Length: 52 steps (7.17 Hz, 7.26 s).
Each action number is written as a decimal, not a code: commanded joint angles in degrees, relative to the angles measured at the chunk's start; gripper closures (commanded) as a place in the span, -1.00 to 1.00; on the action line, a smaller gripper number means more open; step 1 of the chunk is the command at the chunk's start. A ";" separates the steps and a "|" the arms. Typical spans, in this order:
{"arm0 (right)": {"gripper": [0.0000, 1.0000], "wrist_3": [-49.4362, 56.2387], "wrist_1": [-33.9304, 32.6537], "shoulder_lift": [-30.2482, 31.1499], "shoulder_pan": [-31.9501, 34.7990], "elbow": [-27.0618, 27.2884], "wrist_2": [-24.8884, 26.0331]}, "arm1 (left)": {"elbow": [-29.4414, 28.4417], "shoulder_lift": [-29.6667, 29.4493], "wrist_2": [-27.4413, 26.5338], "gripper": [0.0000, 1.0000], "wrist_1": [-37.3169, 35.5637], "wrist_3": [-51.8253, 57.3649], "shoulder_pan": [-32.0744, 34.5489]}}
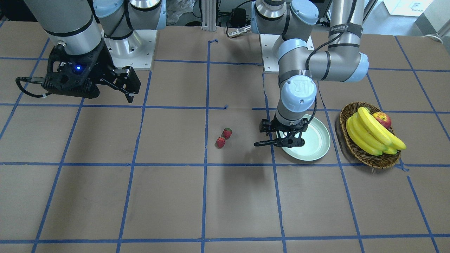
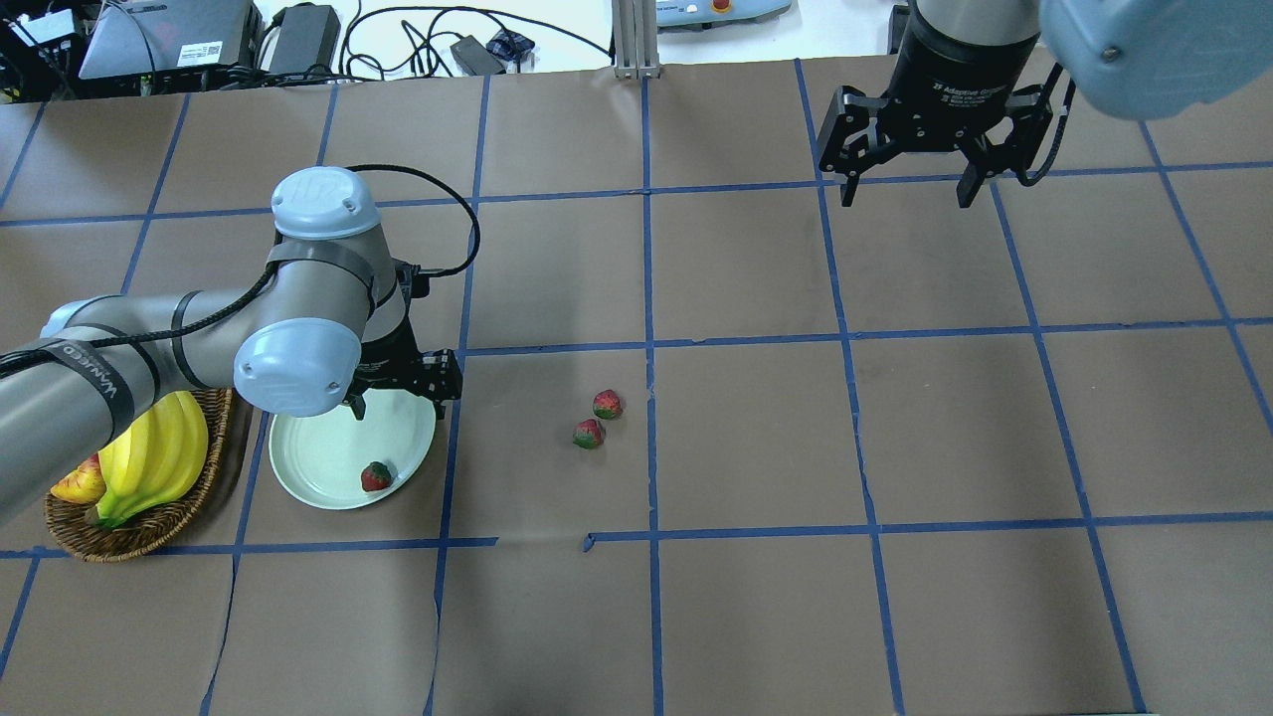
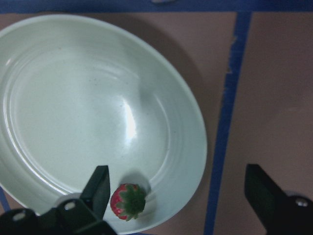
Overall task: Collect all strawberries into plate
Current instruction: 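Reach the left gripper back and grasp a second strawberry, then drop the second strawberry onto the plate with the left gripper, then move the left gripper to the last strawberry and grasp it, then lower the last strawberry onto the plate and release it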
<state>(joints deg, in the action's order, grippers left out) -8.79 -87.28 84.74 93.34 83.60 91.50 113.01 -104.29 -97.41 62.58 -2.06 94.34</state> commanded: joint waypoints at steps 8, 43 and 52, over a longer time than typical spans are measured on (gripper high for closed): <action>-1.00 0.00 0.00 -0.11 0.00 0.07 0.00 | -1.30 -7.68 6.79 -0.33 -8.97 -7.52 14.91; -1.00 0.00 -0.09 -0.46 -0.09 0.07 0.52 | -7.37 -4.37 4.34 0.61 -3.11 -8.71 8.61; -1.00 0.00 -0.09 -0.54 -0.09 0.07 0.35 | 1.96 1.88 -1.21 -0.77 -0.09 13.93 -7.33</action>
<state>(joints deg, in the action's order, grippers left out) -8.79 -87.36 84.26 93.25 83.67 91.85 115.36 -103.22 -98.71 62.77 11.98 86.64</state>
